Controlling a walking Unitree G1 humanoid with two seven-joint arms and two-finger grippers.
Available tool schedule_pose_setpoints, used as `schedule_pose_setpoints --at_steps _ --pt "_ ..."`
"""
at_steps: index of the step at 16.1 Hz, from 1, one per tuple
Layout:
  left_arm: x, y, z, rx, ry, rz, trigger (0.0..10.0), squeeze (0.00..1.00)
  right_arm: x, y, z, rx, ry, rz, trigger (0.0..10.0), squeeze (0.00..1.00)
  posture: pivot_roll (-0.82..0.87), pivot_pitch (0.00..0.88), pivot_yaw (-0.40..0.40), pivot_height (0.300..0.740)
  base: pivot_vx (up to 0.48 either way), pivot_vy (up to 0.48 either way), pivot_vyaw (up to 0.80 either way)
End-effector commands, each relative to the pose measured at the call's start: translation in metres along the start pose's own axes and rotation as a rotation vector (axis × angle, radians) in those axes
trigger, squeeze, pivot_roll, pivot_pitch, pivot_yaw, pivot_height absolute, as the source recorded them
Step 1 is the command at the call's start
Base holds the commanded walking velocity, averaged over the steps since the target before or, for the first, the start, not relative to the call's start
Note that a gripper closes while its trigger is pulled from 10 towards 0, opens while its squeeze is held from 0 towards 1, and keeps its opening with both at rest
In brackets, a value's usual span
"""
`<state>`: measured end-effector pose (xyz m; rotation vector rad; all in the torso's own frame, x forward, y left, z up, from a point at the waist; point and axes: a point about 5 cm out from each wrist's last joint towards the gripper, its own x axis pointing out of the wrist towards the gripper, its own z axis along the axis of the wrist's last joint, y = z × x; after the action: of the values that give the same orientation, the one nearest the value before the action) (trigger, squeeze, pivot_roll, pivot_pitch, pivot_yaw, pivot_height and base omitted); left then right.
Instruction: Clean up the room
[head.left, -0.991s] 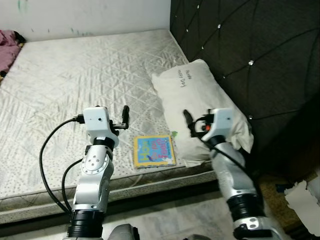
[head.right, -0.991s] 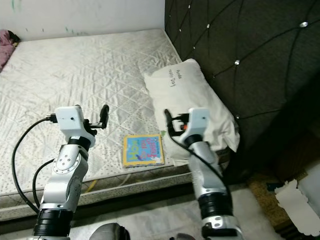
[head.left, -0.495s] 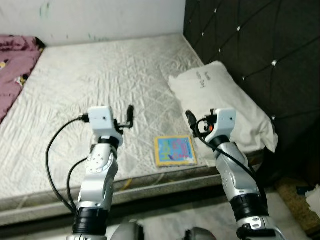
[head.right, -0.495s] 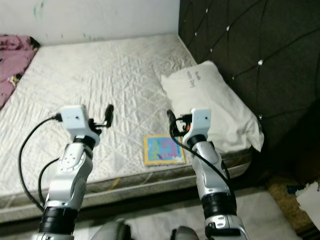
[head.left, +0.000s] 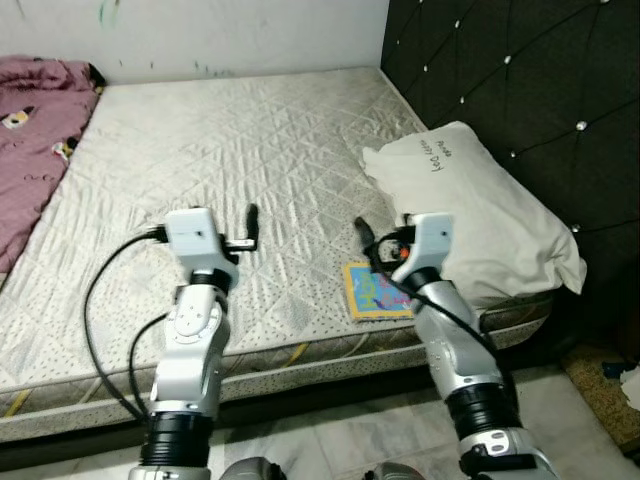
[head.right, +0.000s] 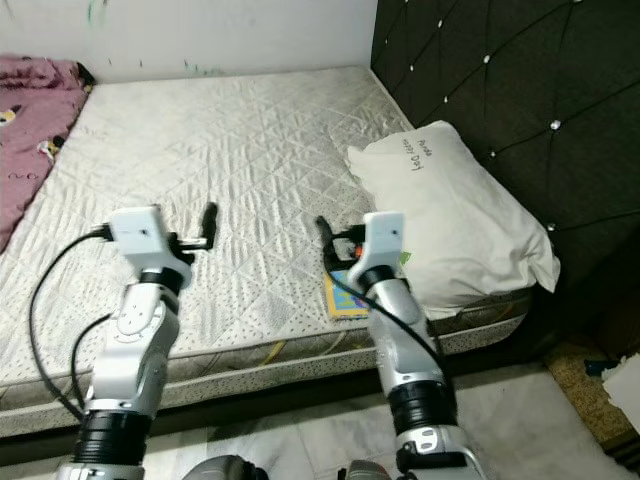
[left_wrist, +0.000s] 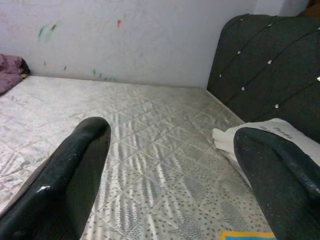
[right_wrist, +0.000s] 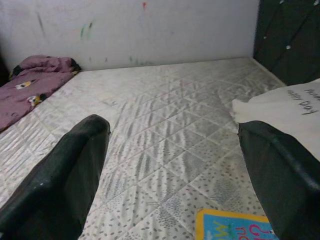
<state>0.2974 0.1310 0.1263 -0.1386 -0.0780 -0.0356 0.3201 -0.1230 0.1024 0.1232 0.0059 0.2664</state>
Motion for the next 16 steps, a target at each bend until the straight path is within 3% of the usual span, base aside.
schedule_pose_setpoints --at_steps 1,8,16 --pt "0.0012 0.0004 0.0024 0.000 -0.011 -0.010 10.0 0.00 0.0015 0.0010 0.0026 0.002 -0.008 0.006 10.0 0.00 -0.10 0.000 0.029 0.740 0.000 0.000 0.00" --pt "-0.0010 0.0010 0.0069 -0.025 -0.045 -0.049 10.0 0.00 0.0016 0.0033 0.0039 -0.050 -0.021 0.026 10.0 0.00 -0.10 0.000 0.029 0.740 0.000 0.000 0.00" --pt "-0.0004 0.0016 0.0065 -0.037 -0.043 -0.064 10.0 0.00 0.0020 0.0018 0.0038 -0.052 -0.022 0.013 10.0 0.00 -0.10 0.000 0.032 0.740 0.320 0.000 0.00"
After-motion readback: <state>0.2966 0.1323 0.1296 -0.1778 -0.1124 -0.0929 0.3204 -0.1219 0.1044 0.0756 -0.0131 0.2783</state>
